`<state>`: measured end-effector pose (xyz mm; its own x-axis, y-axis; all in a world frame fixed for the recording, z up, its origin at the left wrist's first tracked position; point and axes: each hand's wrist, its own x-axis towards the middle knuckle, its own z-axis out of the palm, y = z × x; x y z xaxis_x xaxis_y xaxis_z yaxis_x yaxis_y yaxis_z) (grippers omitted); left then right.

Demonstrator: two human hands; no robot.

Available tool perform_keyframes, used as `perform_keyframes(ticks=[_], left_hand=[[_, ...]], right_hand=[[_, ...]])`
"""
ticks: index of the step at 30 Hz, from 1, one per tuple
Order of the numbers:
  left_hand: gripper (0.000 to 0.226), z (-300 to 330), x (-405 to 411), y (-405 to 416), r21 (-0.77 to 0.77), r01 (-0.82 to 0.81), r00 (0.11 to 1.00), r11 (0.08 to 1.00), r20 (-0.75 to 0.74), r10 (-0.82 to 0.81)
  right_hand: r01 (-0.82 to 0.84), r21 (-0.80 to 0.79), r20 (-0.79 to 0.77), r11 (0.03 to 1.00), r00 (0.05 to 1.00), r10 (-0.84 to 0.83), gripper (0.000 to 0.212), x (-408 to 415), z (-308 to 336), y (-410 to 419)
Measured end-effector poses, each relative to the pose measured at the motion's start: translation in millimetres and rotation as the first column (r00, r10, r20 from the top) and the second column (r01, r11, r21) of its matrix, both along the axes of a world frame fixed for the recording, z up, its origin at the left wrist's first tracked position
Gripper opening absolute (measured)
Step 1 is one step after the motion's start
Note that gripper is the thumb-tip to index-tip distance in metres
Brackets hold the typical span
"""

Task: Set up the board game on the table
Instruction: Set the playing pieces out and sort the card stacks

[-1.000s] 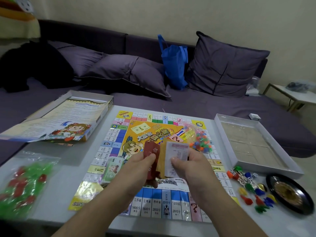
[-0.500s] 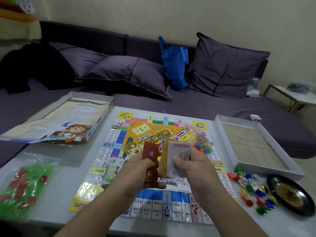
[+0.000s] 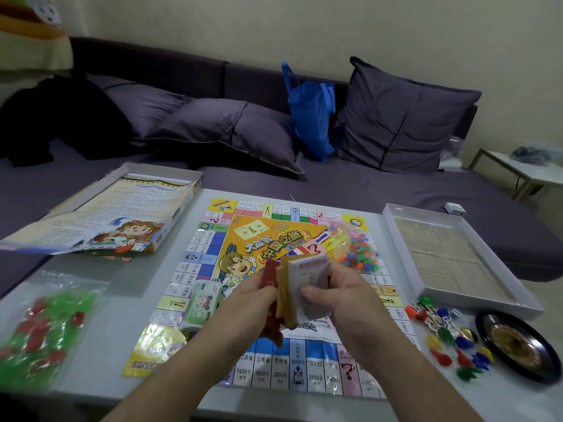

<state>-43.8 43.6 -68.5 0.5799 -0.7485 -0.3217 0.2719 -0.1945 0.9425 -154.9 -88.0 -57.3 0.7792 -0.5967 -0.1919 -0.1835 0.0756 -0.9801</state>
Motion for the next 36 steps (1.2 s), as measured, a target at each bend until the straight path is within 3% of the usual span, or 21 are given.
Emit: perform_keyframes(ticks=[10, 15, 19, 23, 25, 27, 29, 30, 31, 34, 36], left_hand=[[0.021, -3, 5, 1, 0.055, 0.005, 0.998, 0.998, 0.059, -0.008], [0.014, 3, 11, 0, 0.118, -0.045, 0.996, 0.992, 0.084, 0.035], [0.013, 12, 47, -15, 0.201, -0.202, 0.947, 0.958, 0.288, 0.139], [0.030, 12, 93, -44, 0.301, -0.317, 0.905, 0.899, 0.380, 0.192], [0.024, 7, 110, -60, 0.375, -0.271, 0.898, 0.887, 0.431, 0.093], [0.004, -8, 127, -75, 0.558, -0.196, 0.820, 0.806, 0.544, -0.178], [0.027, -21, 135, -86, 0.694, -0.230, 0.701, 0.682, 0.605, -0.378], [0.028, -27, 138, -89, 0.711, -0.235, 0.660, 0.662, 0.617, -0.429], [0.025, -32, 138, -90, 0.716, -0.247, 0.617, 0.653, 0.635, -0.464], [0.015, -46, 136, -90, 0.627, -0.350, 0.676, 0.696, 0.683, -0.276], [0.033, -49, 133, -89, 0.635, -0.462, 0.624, 0.619, 0.729, -0.282]], right_hand=[[-0.031, 0.021, -0.045, 0.999, 0.998, 0.032, 0.025, 0, -1, -2], [0.086, 0.097, -0.014, 0.992, 0.996, -0.086, 0.024, 2, -1, -6], [0.129, 0.114, -0.023, 0.985, 0.992, -0.127, 0.024, 4, -1, -11], [0.159, 0.120, -0.047, 0.980, 0.987, -0.155, 0.022, 11, -7, -17], [0.162, 0.133, -0.056, 0.978, 0.986, -0.156, 0.022, 14, -10, -19], [0.154, 0.149, -0.054, 0.977, 0.988, -0.147, 0.022, 16, -12, -22], [0.140, 0.160, -0.051, 0.977, 0.990, -0.134, 0.022, 18, -13, -23], [0.135, 0.164, -0.047, 0.977, 0.991, -0.129, 0.023, 19, -13, -24], [0.131, 0.170, -0.044, 0.977, 0.991, -0.126, 0.023, 19, -14, -25], [0.129, 0.185, -0.043, 0.974, 0.991, -0.123, 0.024, 18, -15, -27], [0.131, 0.184, -0.039, 0.974, 0.991, -0.126, 0.024, 17, -15, -28]])
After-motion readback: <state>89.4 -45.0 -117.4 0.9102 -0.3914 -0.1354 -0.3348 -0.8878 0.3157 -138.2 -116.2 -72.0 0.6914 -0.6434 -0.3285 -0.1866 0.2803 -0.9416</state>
